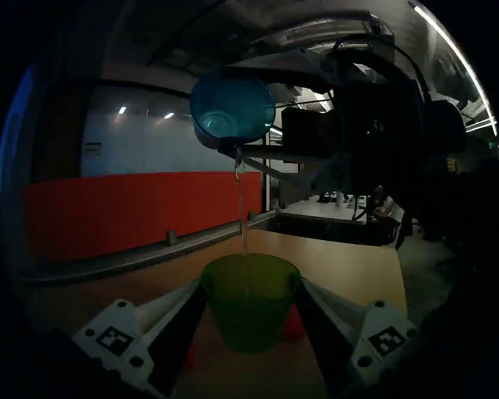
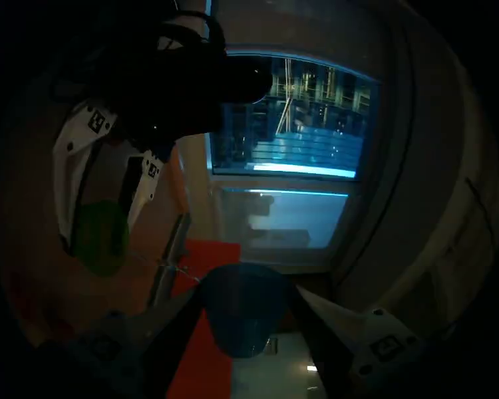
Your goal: Pour water
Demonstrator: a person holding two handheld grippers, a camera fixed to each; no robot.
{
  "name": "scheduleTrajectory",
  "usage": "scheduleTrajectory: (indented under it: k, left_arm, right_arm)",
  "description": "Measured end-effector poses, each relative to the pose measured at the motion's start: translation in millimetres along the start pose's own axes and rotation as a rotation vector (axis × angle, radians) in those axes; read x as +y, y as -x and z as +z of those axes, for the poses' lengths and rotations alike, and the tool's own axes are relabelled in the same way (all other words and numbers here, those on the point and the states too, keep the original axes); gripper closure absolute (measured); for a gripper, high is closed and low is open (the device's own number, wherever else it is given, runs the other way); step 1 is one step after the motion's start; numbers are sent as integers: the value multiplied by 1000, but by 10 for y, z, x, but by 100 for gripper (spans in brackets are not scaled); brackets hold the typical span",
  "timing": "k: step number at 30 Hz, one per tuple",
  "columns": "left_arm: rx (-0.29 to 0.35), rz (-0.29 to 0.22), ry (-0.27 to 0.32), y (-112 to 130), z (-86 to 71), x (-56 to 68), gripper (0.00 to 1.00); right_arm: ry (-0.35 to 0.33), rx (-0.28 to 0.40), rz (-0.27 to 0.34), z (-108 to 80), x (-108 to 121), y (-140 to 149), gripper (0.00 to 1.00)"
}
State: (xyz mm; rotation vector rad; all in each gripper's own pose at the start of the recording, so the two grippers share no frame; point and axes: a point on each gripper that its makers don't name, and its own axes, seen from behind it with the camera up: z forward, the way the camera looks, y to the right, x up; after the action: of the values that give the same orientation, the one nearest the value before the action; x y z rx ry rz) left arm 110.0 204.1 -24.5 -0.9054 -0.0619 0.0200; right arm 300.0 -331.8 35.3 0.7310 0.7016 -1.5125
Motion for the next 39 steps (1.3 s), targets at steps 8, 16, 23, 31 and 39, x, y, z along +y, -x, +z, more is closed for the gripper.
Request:
scheduleTrajectory:
  k: [8, 16, 23, 31, 39]
  left_arm:
    - [2, 0, -2, -13, 10, -8, 14]
    - [3, -1, -7, -16, 26, -29, 14]
    - [6, -2, -8, -21, 33, -33, 14]
    - [8, 0, -6, -39, 30, -24, 14]
    - [8, 8, -6, -36, 12, -16, 14]
  right_arm:
    - [-2, 2, -38, 20, -6, -83, 8]
    - [7, 4, -87, 39, 2, -141, 8]
    - [9, 12, -100, 32, -4, -189, 8]
    - [10, 20, -25, 5, -7, -127, 8]
    - [8, 47, 217, -64, -17, -40, 8]
